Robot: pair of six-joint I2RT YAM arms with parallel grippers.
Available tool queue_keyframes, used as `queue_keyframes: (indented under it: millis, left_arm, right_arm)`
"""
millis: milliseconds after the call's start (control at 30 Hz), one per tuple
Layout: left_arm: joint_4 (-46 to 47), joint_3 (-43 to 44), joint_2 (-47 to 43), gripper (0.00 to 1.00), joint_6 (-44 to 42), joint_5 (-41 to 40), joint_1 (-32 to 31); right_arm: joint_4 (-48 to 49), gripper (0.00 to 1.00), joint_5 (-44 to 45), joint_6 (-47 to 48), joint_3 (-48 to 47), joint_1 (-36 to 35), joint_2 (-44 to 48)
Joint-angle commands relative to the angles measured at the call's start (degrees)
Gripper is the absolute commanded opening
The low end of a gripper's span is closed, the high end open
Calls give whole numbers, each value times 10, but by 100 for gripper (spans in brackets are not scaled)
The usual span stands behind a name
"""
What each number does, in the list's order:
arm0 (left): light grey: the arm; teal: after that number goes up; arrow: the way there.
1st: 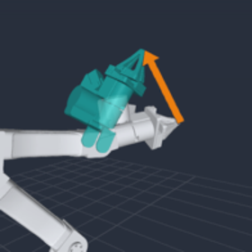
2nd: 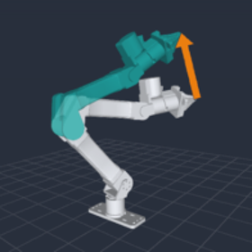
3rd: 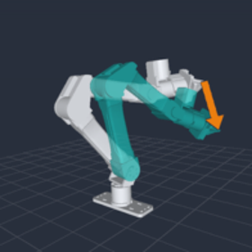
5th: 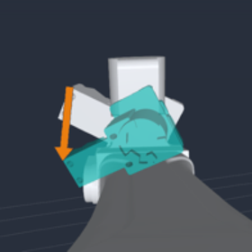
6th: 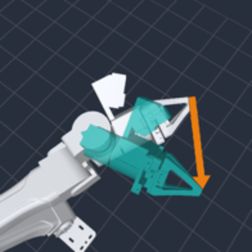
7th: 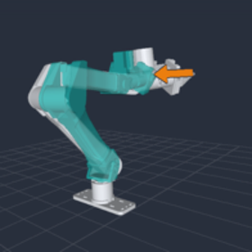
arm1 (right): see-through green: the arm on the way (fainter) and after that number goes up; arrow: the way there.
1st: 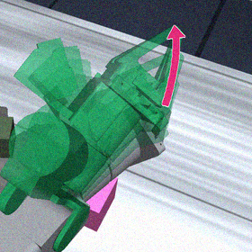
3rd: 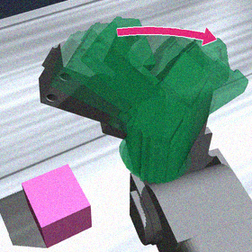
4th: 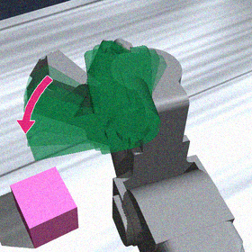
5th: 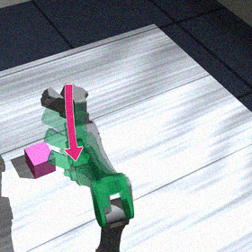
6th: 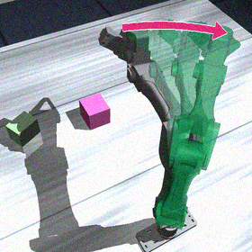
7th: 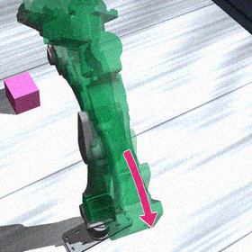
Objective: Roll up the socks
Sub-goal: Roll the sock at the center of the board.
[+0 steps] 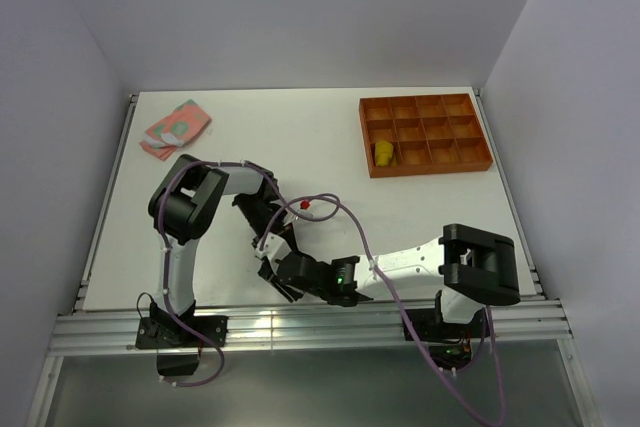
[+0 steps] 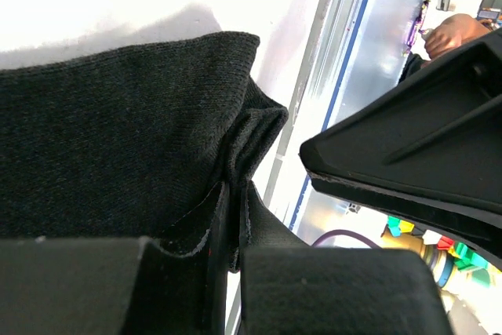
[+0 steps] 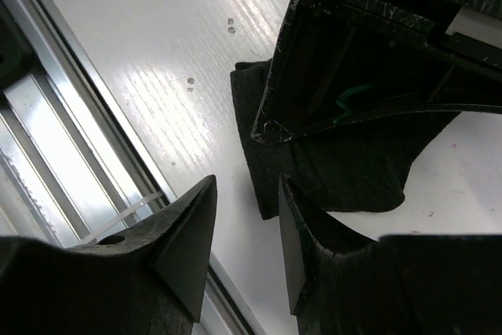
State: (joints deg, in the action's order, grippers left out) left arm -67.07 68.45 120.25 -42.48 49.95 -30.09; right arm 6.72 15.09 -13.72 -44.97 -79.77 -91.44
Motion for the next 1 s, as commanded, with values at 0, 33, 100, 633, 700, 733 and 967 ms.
queue_keyframes:
  millis: [0,33,100,633,700,733,967]
  left_arm:
    - [2,7,14,0,-30,-24,1]
    - [-3,8,17,0,-31,-25,1]
    - [-5,11,17,0,-36,-28,1]
    - [-47,24,44,0,-58,-38,-1]
    - [-50,25,43,0,-57,-39,-1]
    - [-53,27,43,0,-58,-39,-1]
    - [-61,35,46,0,-57,-34,-1]
  right_arm:
    - [-4,45,-11,8,-20,2,-9]
    - [-3,45,-10,8,-20,3,-15]
    - [-4,45,-7,11,-24,6,-25]
    - [-7,47,12,32,-37,12,-39]
    - [-8,47,3,33,-43,12,-51]
    - [-8,47,-1,34,-45,13,-54]
    - [-6,48,-17,26,-43,11,-73]
